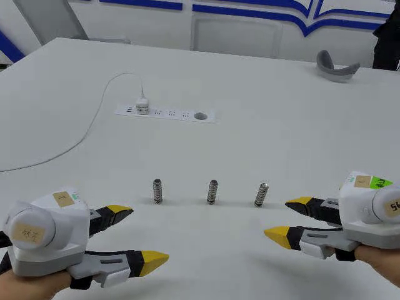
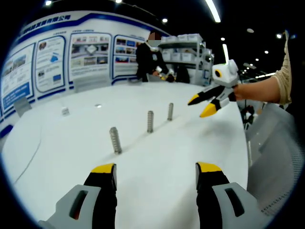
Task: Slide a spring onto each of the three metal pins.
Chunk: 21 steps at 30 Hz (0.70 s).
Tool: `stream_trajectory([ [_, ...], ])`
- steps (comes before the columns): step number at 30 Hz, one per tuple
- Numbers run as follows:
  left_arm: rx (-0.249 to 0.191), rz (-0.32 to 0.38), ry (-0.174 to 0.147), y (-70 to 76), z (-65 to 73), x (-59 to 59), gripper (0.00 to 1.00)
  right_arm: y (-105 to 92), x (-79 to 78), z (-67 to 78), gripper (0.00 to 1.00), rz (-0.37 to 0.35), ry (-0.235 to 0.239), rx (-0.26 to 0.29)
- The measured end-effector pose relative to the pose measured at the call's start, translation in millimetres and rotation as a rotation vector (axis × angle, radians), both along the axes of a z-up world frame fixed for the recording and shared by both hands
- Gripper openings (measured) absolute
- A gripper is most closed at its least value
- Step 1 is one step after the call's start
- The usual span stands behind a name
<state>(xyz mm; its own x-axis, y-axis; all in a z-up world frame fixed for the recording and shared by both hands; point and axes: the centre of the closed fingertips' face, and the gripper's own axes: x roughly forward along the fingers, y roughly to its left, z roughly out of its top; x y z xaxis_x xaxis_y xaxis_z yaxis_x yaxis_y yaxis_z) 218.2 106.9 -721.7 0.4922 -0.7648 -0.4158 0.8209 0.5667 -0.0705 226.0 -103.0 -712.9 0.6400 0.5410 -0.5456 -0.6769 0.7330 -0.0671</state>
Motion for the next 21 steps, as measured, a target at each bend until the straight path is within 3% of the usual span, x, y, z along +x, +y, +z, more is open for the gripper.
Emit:
stream_trajectory([
  [21,0.0,0.017,0.002,5.2,-0.3,-0.1,0.69,-5.1,-6.1,3.2,0.58,-0.031,-0.026,0.038],
])
